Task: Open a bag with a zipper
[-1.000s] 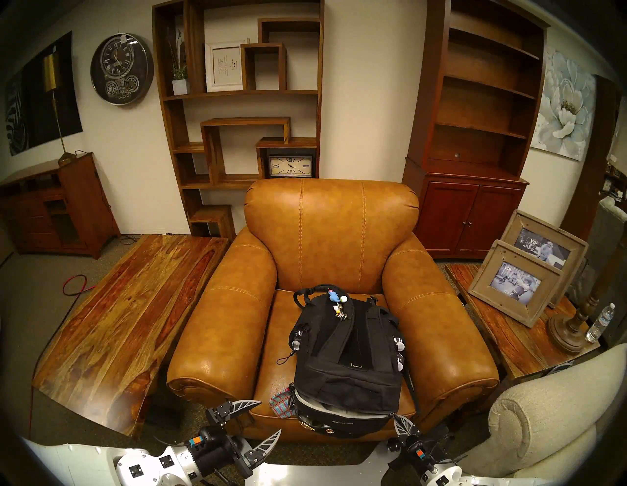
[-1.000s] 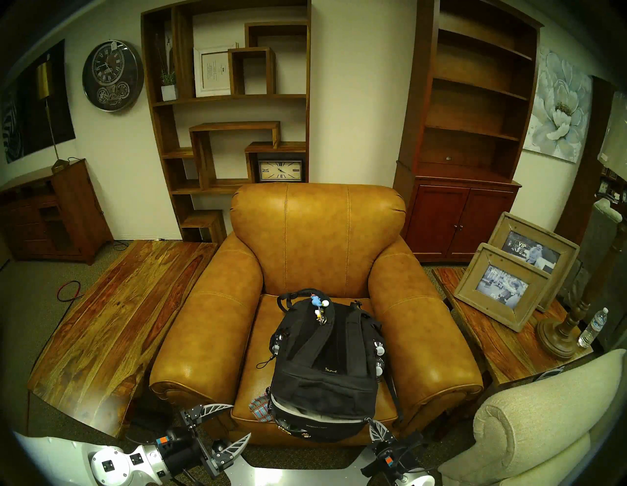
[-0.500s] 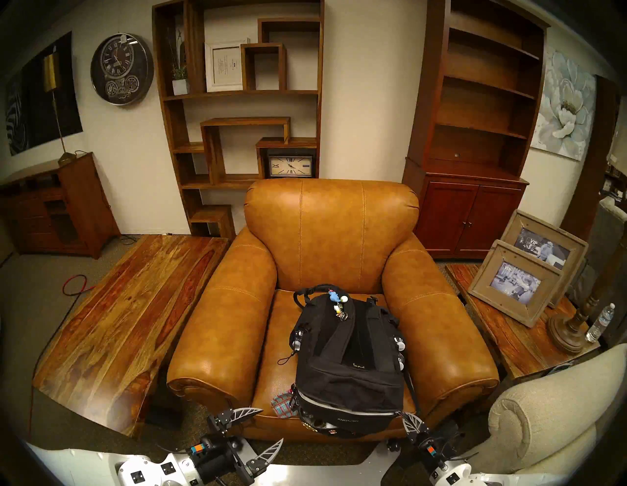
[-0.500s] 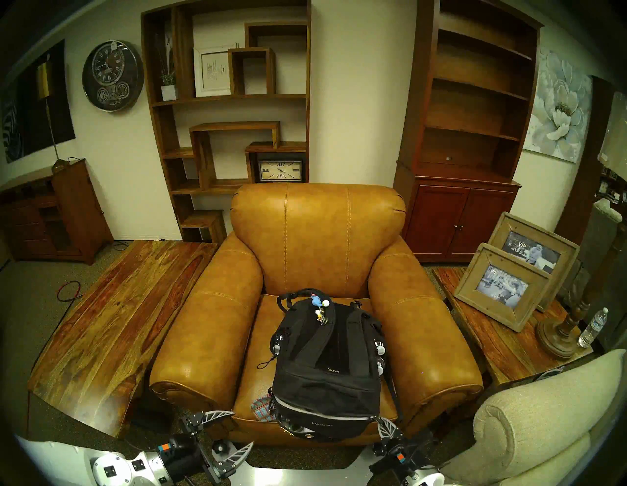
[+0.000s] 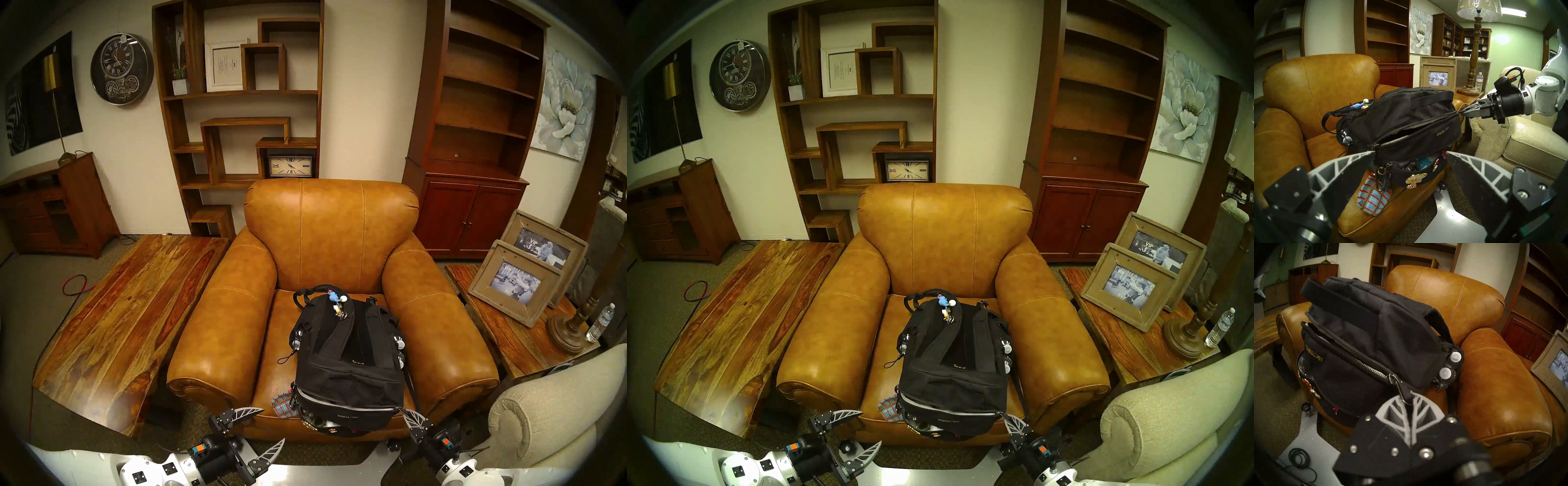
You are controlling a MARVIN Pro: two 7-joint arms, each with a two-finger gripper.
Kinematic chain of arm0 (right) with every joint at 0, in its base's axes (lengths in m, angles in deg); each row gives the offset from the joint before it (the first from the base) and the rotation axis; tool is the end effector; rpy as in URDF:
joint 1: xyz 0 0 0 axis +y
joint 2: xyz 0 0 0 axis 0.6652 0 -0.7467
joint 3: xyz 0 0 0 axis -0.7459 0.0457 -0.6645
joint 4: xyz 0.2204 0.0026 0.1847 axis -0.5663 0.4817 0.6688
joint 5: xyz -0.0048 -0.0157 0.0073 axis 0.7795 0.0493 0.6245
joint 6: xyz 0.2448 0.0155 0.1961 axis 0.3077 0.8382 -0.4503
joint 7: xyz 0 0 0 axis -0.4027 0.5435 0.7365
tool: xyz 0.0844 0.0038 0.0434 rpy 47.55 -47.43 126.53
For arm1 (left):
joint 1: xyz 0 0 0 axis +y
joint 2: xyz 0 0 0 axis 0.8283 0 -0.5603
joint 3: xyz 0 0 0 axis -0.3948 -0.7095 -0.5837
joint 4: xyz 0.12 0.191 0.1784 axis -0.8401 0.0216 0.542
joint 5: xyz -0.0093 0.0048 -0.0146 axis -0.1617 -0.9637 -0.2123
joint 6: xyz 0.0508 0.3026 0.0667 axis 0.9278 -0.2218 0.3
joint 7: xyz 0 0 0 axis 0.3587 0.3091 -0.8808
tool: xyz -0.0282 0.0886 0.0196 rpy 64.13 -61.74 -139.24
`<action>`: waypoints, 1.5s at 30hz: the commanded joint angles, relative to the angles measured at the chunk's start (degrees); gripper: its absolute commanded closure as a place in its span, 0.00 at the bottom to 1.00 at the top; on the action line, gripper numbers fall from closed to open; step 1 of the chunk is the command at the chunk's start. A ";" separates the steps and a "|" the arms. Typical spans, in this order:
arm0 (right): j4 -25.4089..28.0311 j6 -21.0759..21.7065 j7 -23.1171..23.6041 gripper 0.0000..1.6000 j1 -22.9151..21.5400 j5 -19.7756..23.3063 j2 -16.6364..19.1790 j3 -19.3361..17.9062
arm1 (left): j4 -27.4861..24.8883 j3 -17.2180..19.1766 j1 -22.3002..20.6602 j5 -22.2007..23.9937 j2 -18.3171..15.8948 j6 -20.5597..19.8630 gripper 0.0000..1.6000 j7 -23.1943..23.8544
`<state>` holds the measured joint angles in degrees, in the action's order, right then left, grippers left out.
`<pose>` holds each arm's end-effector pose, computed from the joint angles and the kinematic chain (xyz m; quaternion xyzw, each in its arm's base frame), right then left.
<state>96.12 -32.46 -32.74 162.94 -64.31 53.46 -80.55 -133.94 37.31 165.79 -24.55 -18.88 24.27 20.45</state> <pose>0.1478 -0.0553 -0.4268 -0.8016 -0.2070 -0.5594 0.0401 0.1431 0.0223 -0.3997 0.7200 -0.3184 0.5581 0.2622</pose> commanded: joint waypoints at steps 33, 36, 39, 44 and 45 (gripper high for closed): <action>0.86 0.18 -3.70 1.00 1.70 -6.24 -1.48 0.55 | 0.11 0.04 -0.78 1.24 0.28 0.10 0.03 0.09; 1.12 1.40 -4.76 1.00 2.15 -6.68 -1.07 0.39 | 0.02 0.04 -0.70 1.14 0.25 0.10 0.03 -0.10; 0.91 3.91 -5.15 1.00 1.76 -7.63 -0.92 0.48 | -0.10 0.05 -0.62 1.06 0.18 0.08 0.03 -0.28; -0.64 8.89 -5.12 1.00 -0.67 -9.79 -2.23 0.51 | -0.30 0.04 -0.45 0.96 -0.10 0.13 0.03 -0.63; -0.97 10.06 -4.93 1.00 -1.43 -10.76 -2.46 0.62 | -0.28 0.04 -0.39 0.96 -0.16 0.19 0.03 -0.70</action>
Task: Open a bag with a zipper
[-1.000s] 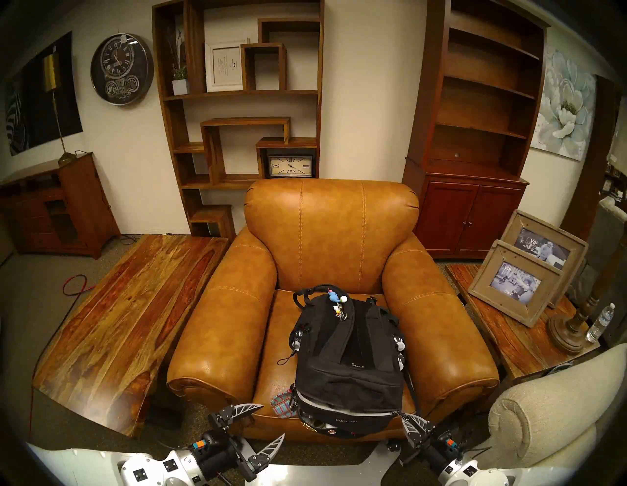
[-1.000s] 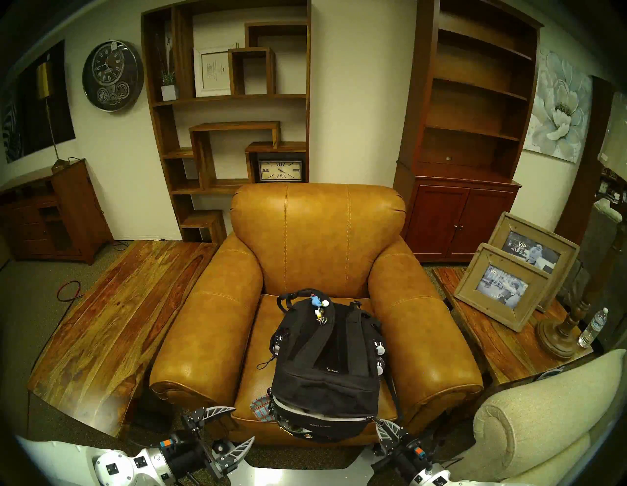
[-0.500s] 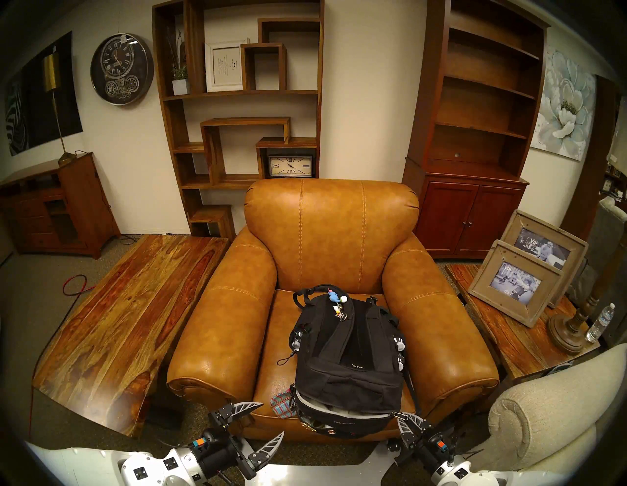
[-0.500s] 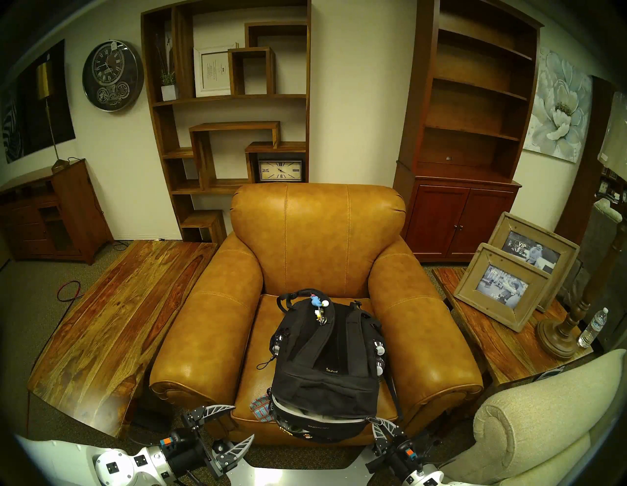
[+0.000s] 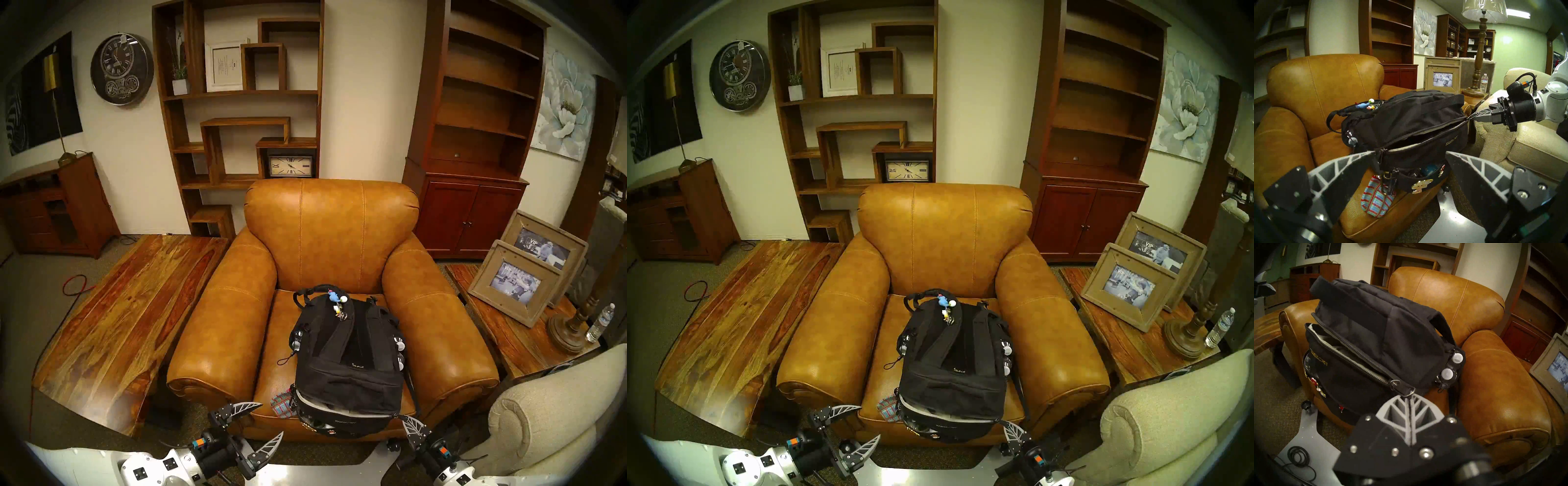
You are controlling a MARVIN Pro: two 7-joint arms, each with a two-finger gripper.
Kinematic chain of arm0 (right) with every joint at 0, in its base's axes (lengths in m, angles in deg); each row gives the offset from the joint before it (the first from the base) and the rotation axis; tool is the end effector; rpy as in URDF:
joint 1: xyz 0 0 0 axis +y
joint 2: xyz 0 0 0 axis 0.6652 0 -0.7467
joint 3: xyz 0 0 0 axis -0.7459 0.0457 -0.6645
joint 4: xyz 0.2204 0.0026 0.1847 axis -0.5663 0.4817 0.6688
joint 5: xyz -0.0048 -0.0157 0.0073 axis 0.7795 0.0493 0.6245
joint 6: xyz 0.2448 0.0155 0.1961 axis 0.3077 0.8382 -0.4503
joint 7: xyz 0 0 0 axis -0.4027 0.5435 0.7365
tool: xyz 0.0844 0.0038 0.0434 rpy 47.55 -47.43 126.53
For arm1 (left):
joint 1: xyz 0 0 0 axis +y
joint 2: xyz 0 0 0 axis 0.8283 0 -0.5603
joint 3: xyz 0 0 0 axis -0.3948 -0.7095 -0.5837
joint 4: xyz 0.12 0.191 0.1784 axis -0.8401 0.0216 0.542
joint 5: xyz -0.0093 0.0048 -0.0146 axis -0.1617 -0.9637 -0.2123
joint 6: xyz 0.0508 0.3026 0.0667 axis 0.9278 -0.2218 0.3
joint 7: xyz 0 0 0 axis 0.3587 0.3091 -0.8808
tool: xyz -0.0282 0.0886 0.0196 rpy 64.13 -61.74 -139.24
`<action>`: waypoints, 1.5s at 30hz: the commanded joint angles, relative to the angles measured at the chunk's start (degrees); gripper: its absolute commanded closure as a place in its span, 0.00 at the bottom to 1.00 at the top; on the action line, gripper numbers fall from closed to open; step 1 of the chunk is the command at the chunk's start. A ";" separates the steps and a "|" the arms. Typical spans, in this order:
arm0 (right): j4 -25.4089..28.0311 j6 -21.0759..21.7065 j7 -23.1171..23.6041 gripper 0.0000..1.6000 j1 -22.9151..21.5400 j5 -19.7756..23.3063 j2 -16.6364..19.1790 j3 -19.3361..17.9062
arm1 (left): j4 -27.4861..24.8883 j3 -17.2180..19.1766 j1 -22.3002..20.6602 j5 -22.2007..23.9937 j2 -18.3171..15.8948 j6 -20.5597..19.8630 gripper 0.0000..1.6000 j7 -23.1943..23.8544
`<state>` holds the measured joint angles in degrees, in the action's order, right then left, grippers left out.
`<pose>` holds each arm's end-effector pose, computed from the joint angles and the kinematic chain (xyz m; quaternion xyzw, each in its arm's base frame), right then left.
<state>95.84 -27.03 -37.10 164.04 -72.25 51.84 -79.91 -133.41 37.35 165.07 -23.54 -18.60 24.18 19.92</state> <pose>0.1352 -0.0494 -0.4344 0.7983 0.2523 0.5468 0.0081 0.1495 0.0247 -0.4005 0.7238 -0.3090 0.5620 0.2546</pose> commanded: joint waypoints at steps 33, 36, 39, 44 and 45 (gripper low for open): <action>-3.13 9.94 -3.64 1.00 -1.52 -5.93 -2.63 -0.91 | -1.67 0.01 0.12 -0.27 -0.42 -0.70 0.02 -0.54; -4.79 11.19 -2.98 1.00 -3.73 -7.11 -4.29 -0.49 | -1.60 -0.07 -0.02 -0.37 -0.13 -0.92 0.03 -0.33; -5.75 12.66 -2.26 1.00 -6.04 -8.49 -5.53 -0.51 | -1.62 -0.15 0.03 -0.46 -0.06 -1.07 0.02 -0.26; -7.73 14.45 -1.96 1.00 -7.97 -9.49 -6.75 -0.56 | -1.76 -0.09 0.37 -0.50 -0.34 -1.01 0.02 -0.60; -8.01 14.25 -1.90 1.00 -8.18 -9.47 -6.97 -0.63 | -1.80 -0.08 0.42 -0.50 -0.39 -1.01 0.02 -0.65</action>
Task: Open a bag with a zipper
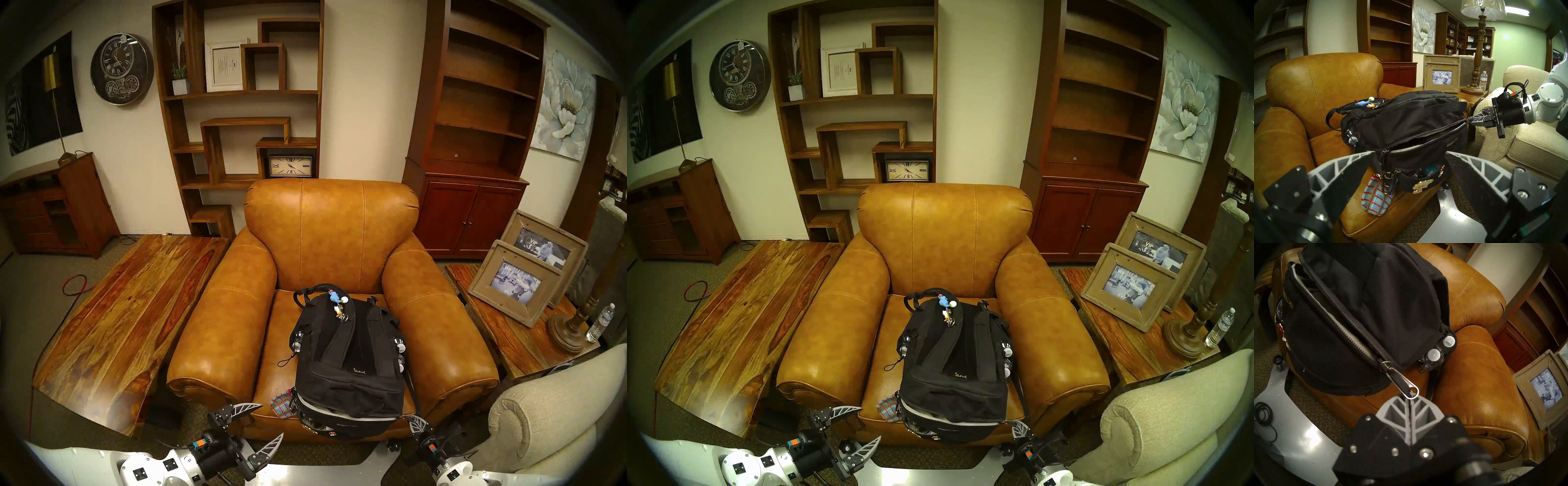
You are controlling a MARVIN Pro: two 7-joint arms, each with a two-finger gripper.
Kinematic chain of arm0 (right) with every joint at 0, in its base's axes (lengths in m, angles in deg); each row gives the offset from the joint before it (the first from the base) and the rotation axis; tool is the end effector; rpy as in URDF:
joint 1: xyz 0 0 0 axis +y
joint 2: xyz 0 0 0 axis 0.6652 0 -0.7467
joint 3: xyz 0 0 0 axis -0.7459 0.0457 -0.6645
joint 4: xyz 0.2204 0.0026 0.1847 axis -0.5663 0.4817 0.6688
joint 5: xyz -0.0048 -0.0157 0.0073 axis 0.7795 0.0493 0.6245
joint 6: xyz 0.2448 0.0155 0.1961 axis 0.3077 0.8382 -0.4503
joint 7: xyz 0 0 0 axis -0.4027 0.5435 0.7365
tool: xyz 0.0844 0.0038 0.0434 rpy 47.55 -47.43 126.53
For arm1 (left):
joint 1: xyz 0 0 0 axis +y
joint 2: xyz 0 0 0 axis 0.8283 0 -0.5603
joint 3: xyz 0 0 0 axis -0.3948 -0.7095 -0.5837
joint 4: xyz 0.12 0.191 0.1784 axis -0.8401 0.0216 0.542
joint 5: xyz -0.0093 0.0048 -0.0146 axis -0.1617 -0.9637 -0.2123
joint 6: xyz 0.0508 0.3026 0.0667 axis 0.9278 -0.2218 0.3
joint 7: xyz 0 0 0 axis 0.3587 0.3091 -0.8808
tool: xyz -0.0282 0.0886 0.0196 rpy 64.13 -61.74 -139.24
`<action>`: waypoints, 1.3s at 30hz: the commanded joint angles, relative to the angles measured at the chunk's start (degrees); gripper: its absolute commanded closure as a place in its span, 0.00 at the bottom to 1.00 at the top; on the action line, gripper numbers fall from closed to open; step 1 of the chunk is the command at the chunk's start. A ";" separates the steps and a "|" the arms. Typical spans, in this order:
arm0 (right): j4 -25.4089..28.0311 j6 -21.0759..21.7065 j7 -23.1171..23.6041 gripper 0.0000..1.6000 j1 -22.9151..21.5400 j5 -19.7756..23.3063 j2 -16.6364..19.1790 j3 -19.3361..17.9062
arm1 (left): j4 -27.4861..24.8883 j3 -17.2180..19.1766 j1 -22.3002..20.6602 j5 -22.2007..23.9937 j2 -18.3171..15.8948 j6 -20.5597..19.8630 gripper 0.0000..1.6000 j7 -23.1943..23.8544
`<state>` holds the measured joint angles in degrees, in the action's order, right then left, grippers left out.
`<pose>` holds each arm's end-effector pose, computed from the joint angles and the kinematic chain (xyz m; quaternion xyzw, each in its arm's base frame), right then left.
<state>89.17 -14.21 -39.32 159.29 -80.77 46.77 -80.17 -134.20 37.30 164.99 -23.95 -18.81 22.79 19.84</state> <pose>0.1573 -0.0623 -0.4628 0.7936 0.3192 0.5027 0.1250 0.1493 0.0220 -0.3990 0.7255 -0.3156 0.5565 0.2537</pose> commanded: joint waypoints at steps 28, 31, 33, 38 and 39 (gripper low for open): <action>-15.47 3.11 8.73 1.00 -15.37 -1.47 -9.68 -1.59 | -1.72 -0.08 1.71 -0.65 -1.32 0.74 0.02 -2.45; -16.85 2.46 10.37 1.00 -16.44 -2.17 -10.01 -1.04 | -1.73 -0.09 1.77 -0.75 -1.34 0.88 0.02 -2.54; -16.88 2.33 10.59 1.00 -16.40 -2.44 -10.02 -0.82 | -1.73 -0.10 1.76 -0.78 -1.30 0.93 0.02 -2.52; -10.29 0.49 6.94 0.00 -9.37 -4.12 -6.31 -1.17 | -1.88 0.01 1.59 -0.93 -1.15 1.22 0.02 -2.51; -9.36 0.42 6.47 0.00 -8.11 -4.36 -5.65 -1.03 | -1.95 0.06 1.61 -0.94 -1.26 1.25 0.02 -2.59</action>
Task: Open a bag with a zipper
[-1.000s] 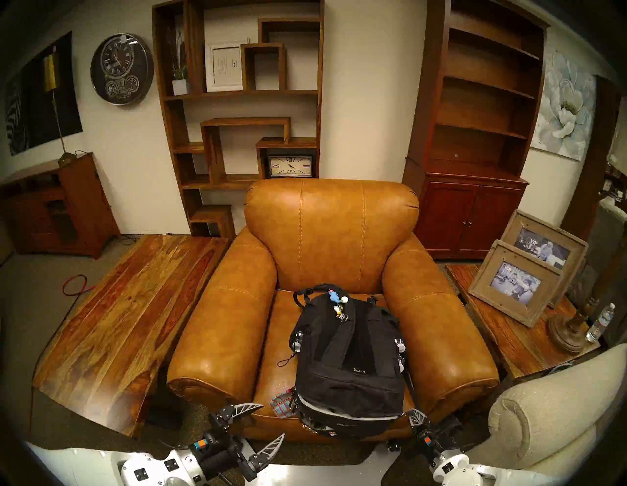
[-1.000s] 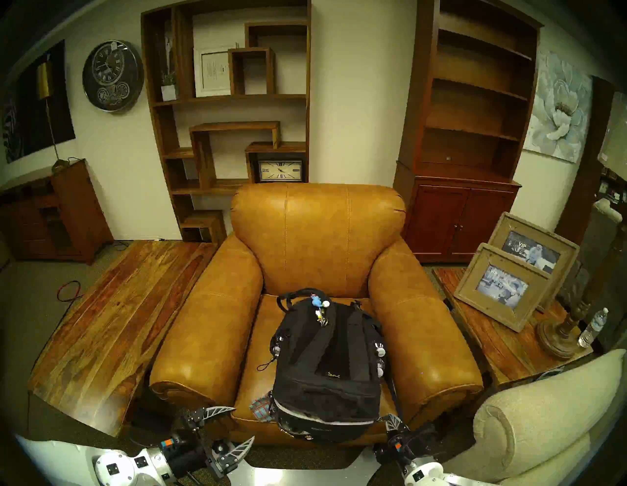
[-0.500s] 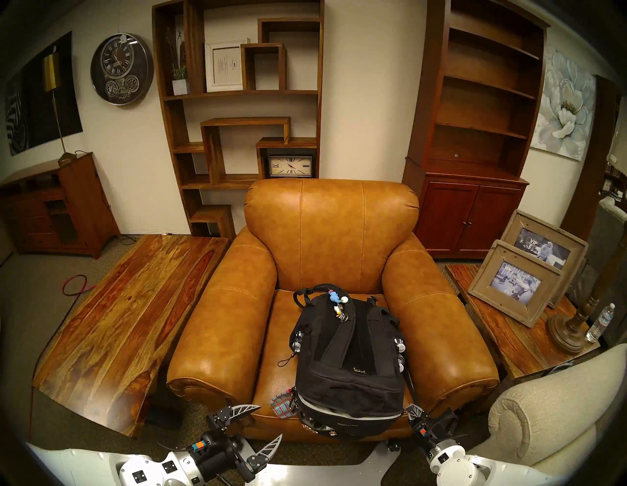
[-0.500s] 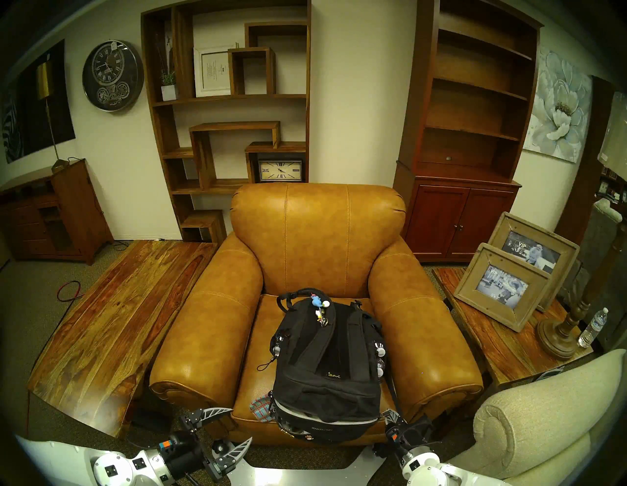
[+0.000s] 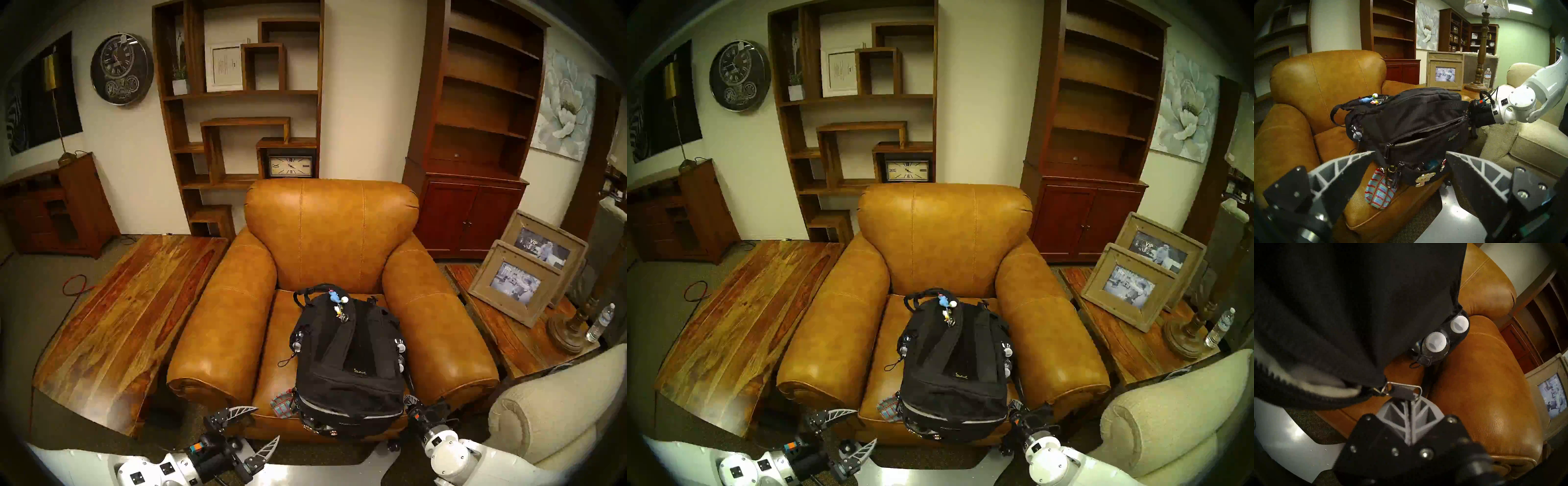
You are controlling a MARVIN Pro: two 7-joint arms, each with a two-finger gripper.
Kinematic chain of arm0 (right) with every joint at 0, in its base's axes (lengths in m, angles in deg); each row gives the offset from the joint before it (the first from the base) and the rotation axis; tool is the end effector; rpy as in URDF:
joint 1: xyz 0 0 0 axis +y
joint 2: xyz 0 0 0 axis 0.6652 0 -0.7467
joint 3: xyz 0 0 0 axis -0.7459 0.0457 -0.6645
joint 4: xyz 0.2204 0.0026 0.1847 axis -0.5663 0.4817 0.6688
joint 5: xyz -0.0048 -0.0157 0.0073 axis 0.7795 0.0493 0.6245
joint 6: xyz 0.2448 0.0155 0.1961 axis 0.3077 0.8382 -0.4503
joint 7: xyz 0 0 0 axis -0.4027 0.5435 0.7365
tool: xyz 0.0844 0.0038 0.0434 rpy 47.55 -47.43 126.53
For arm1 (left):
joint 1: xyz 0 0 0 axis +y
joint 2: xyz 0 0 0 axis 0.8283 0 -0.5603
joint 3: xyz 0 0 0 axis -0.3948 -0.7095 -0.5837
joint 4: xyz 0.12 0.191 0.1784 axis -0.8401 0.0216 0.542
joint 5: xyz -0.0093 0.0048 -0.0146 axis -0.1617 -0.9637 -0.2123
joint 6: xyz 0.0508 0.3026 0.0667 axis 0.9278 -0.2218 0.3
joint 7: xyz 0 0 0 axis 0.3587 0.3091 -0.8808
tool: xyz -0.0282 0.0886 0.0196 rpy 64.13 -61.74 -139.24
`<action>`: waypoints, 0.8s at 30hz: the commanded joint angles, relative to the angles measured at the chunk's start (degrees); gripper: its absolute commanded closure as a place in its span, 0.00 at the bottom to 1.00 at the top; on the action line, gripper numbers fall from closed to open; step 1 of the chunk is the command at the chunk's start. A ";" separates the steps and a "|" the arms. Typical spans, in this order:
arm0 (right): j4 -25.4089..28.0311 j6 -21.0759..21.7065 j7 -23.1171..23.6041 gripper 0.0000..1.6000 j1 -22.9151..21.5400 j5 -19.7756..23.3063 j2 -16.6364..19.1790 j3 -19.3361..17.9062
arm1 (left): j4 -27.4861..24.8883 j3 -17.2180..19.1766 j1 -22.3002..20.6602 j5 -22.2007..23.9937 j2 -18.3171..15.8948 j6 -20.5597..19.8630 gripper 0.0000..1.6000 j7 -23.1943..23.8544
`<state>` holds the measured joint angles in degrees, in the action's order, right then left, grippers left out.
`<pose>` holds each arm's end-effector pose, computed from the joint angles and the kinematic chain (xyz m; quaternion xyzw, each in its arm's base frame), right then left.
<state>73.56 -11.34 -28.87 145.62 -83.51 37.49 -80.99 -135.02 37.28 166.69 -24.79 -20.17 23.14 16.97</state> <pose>0.2329 -0.0720 -0.5009 0.7970 0.3396 0.4769 0.1487 0.1408 0.0280 -0.3984 0.7333 -0.3109 0.5548 0.2405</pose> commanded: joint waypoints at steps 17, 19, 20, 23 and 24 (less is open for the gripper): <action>19.01 -8.04 -7.39 0.00 13.05 -2.56 4.01 9.29 | -6.07 -0.86 1.75 -1.68 -3.13 1.77 0.00 1.68; 19.72 -8.73 -7.98 0.00 13.29 -3.17 4.43 9.48 | -6.96 -1.13 1.98 -1.55 -3.92 1.40 0.00 2.03; 20.86 -8.71 -8.56 0.00 13.74 -3.65 4.66 9.68 | -7.23 -1.33 2.03 -1.88 -4.48 1.01 0.00 2.37; 23.03 -8.93 -10.24 0.00 14.83 -4.69 5.40 9.75 | -7.48 -1.72 2.13 -1.88 -5.56 -0.13 0.00 2.55; 23.58 -8.75 -10.84 0.00 15.15 -5.04 5.61 9.73 | -7.55 -1.80 2.09 -1.75 -5.76 -0.33 0.00 2.63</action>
<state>91.36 -18.34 -36.84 158.02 -86.33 41.87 -71.89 -140.24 35.70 168.18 -26.64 -23.35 24.00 19.11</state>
